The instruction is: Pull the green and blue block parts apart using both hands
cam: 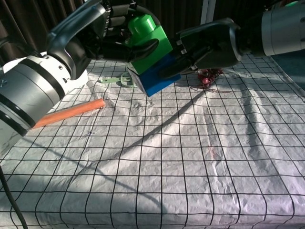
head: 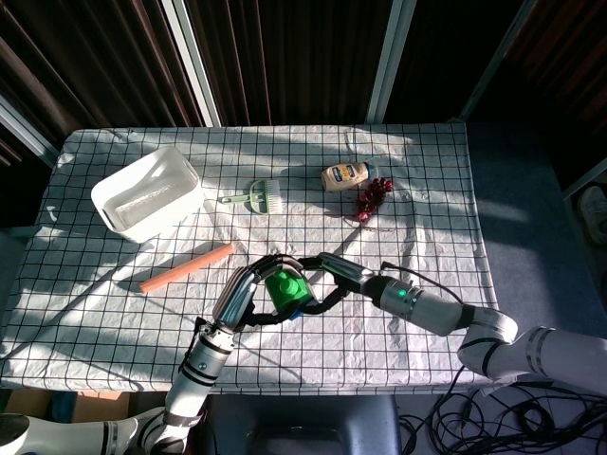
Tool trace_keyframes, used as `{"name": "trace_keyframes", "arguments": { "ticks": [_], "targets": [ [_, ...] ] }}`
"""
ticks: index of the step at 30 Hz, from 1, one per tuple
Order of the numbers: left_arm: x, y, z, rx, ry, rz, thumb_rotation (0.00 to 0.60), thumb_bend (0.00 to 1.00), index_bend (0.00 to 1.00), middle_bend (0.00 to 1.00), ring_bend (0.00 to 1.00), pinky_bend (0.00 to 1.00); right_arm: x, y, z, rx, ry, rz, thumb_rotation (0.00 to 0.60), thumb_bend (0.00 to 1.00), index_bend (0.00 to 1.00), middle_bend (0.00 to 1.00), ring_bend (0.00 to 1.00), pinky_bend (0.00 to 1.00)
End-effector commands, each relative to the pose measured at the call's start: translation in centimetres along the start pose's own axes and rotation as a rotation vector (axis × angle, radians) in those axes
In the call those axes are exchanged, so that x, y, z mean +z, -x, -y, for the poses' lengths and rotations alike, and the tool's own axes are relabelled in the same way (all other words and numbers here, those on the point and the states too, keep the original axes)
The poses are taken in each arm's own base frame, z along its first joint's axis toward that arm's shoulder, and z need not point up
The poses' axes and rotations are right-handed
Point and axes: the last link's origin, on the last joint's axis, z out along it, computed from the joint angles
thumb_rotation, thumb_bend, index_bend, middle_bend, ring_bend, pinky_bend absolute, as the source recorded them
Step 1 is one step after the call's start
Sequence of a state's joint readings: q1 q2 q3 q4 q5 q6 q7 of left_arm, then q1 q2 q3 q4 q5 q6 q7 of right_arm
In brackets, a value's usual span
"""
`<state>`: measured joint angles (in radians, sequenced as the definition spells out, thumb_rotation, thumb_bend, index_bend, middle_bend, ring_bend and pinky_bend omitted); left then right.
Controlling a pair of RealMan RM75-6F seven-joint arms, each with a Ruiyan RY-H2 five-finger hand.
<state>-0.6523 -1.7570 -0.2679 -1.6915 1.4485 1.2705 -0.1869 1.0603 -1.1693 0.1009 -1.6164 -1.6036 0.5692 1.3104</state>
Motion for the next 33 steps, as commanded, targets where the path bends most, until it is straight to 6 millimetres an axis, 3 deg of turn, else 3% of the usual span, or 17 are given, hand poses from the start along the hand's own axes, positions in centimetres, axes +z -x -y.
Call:
{"name": "trace_keyframes", "arguments": {
  "ticks": [1, 6, 11, 19, 27, 30, 33],
  "targets": [
    [0.0, -0.2, -0.1, -0.004, 0.003, 0.004, 0.600, 1.00, 0.65, 0.68, 0.74, 1.00, -0.1, 0.1, 0.0, -0.015, -0.012, 0.006, 0.600, 0.41, 0.74, 0.55, 0.34, 0.12],
    [-0.2, -0.3, -0.3, -0.007, 0.005, 0.019, 0.600, 1.00, 0.65, 0.68, 0.74, 1.00, -0.4, 0.0, 0.1, -0.021, -0.020, 0.004, 0.600, 0.47, 0.91, 0.68, 0.45, 0.15],
    [-0.2, -0.9, -0.4, -0.021, 0.012, 0.008, 0.600, 1.00, 0.65, 0.69, 0.74, 1.00, -0.9, -0.3, 0.1, -0.045, -0.016, 0.003, 0.600, 0.49, 0.97, 0.73, 0.49, 0.15],
    [0.1, -2.2, -1.2, -0.032, 0.032, 0.005, 0.600, 1.00, 0.65, 0.70, 0.75, 1.00, -1.5, -1.1, -0.5, -0.105, 0.012, 0.001, 0.600, 0.49, 0.98, 0.73, 0.50, 0.16],
    [-0.2, -3.9, -1.7, -0.037, 0.045, -0.015, 0.600, 1.00, 0.65, 0.70, 0.75, 1.00, -2.1, -1.5, -2.4, -0.213, 0.084, -0.006, 0.600, 0.50, 0.98, 0.73, 0.50, 0.16],
    [-0.4, -4.7, -1.2, -0.017, 0.032, -0.026, 0.600, 1.00, 0.65, 0.70, 0.75, 1.00, -2.5, -2.1, -3.5, -0.270, 0.129, -0.018, 0.600, 0.50, 0.98, 0.73, 0.50, 0.16],
    [-1.0, -5.9, 0.6, 0.040, -0.016, -0.036, 0.600, 1.00, 0.65, 0.70, 0.75, 1.00, -3.4, -3.7, -5.4, -0.431, 0.216, -0.052, 0.600, 0.50, 0.97, 0.73, 0.50, 0.16]
  ]
}}
